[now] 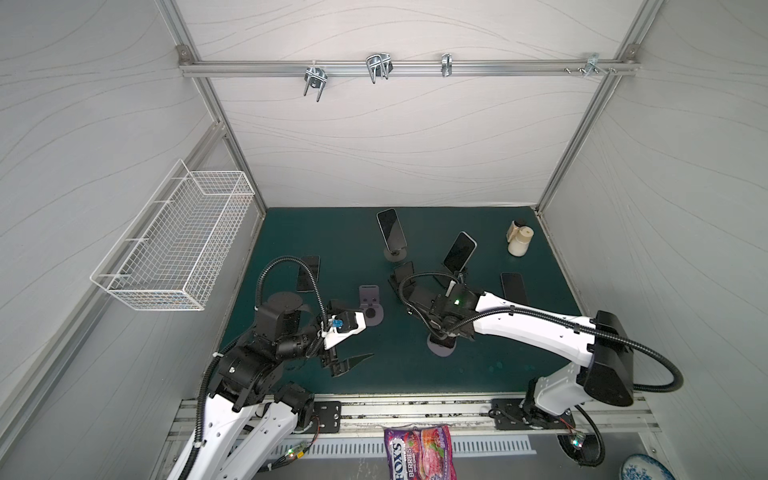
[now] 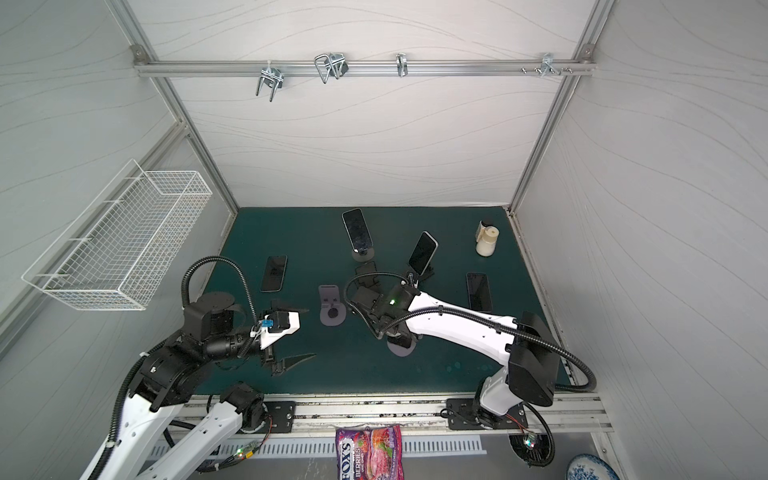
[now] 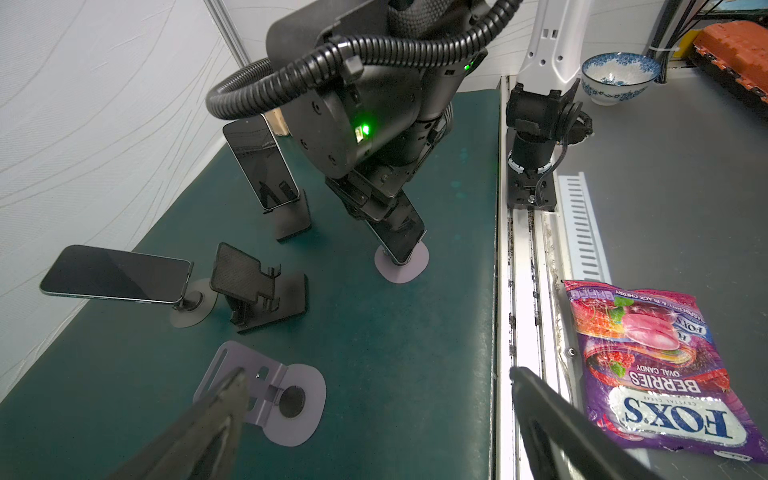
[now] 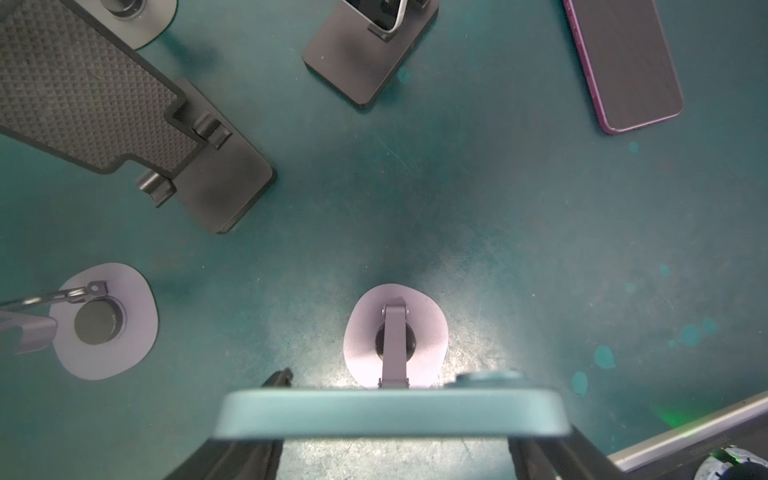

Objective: Remove the phone from the phone stand
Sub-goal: 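Lift the phone clear of the grey round stand with the right gripper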

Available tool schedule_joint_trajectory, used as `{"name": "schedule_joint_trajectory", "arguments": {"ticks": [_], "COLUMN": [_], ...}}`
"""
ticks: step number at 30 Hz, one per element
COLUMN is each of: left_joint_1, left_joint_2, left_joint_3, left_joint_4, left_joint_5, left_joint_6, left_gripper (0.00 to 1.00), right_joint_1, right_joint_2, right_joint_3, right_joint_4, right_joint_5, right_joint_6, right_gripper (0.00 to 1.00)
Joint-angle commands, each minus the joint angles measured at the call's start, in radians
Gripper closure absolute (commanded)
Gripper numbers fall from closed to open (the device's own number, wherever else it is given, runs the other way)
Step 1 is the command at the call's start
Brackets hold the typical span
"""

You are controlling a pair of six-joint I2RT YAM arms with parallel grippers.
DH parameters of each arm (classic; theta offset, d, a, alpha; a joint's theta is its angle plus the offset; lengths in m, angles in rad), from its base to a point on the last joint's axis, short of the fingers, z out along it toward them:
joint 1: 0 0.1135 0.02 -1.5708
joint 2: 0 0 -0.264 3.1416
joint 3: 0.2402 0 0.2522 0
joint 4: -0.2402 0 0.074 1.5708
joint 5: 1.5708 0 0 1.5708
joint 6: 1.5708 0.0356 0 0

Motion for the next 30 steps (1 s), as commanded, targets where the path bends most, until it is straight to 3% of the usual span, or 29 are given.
{"name": "schedule_joint_trajectory", "arguments": {"ticks": [1, 30], "left_joint_1": [-0.005, -0.005], "left_joint_2": [-0.001, 0.002], "left_joint_3": [0.019, 0.002], "left_joint_4": [0.016, 0.030], "left_joint_5": [0.002, 0.003], "left_joint_6": [0.023, 0.028], "left_gripper": [0.01, 0.01], "right_joint_1": [-0.006, -0.030], "right_joint_2": [0.004, -0.002], "right_joint_3": [-0.010, -0.048], "right_joint_4": [-0.003, 0.053], "right_joint_5": [-0.001, -0.023], "right_joint_6": [0.034, 0.009], "right_gripper": [0.20, 0.19]}}
